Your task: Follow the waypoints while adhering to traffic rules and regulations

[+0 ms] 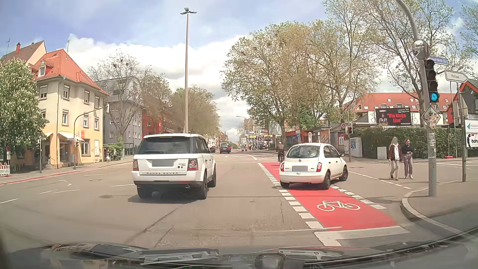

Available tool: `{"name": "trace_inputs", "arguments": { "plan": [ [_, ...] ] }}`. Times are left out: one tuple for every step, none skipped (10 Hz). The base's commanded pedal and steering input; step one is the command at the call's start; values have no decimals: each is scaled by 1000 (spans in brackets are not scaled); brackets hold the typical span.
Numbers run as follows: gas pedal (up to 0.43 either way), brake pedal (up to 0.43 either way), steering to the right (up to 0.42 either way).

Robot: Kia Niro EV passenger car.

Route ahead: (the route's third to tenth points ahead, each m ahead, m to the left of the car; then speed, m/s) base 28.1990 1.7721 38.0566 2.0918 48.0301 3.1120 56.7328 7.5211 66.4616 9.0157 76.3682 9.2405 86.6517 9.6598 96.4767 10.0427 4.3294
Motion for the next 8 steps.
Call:
{"name": "trace_inputs", "arguments": {
  "plan": [
    [248,0,1],
    [248,0,0],
    [228,0,1],
    [209,0,0],
    [189,0,0],
    [189,0,0],
    [169,0,0],
    [130,0,0]
  ]
}}
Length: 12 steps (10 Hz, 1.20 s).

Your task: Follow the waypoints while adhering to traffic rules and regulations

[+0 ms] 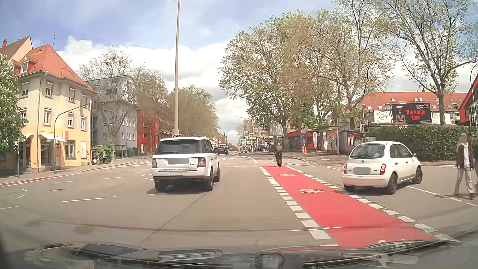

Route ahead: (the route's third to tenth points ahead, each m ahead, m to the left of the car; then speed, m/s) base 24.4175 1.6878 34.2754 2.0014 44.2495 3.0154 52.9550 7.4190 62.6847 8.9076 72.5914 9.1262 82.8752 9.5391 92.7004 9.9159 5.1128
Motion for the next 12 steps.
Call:
{"name": "trace_inputs", "arguments": {
  "plan": [
    [110,0,0],
    [98,0,1],
    [98,0,1],
    [110,0,0],
    [110,0,0],
    [118,0,0],
    [130,0,0],
    [157,0,0],
    [157,0,-2],
    [169,0,-6],
    [169,0,-8],
    [169,0,-8]
  ]
}}
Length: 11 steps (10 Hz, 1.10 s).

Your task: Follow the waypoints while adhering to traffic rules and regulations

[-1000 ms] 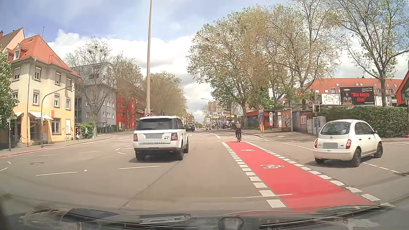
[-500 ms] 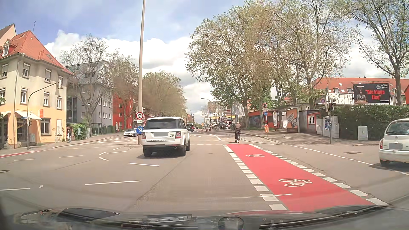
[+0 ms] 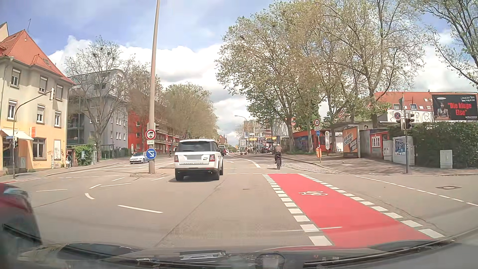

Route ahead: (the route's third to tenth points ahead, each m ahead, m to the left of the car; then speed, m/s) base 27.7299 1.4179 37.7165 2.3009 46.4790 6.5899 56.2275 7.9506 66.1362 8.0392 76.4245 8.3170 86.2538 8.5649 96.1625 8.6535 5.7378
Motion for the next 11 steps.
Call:
{"name": "trace_inputs", "arguments": {
  "plan": [
    [169,0,-8],
    [169,0,-8],
    [169,0,-9],
    [169,0,-9],
    [169,0,-10],
    [169,0,-10],
    [189,0,-9],
    [209,0,-10],
    [220,0,-12],
    [220,0,-14],
    [228,0,-16]
  ]
}}
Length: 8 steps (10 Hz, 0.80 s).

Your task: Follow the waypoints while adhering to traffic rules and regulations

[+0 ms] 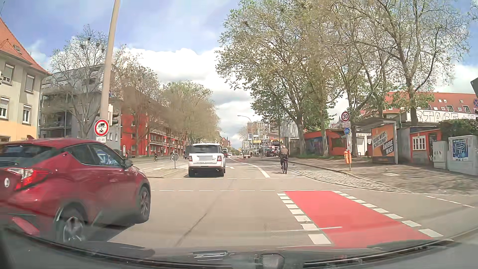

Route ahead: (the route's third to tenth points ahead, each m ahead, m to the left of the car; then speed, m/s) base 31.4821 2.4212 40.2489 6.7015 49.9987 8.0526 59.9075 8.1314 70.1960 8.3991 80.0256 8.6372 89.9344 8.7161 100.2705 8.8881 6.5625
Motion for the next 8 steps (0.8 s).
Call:
{"name": "trace_inputs", "arguments": {
  "plan": [
    [228,0,-16],
    [228,0,-17],
    [228,0,-17],
    [228,0,-18],
    [228,0,-21],
    [228,0,-25],
    [228,0,-27],
    [228,0,-27]
  ]
}}
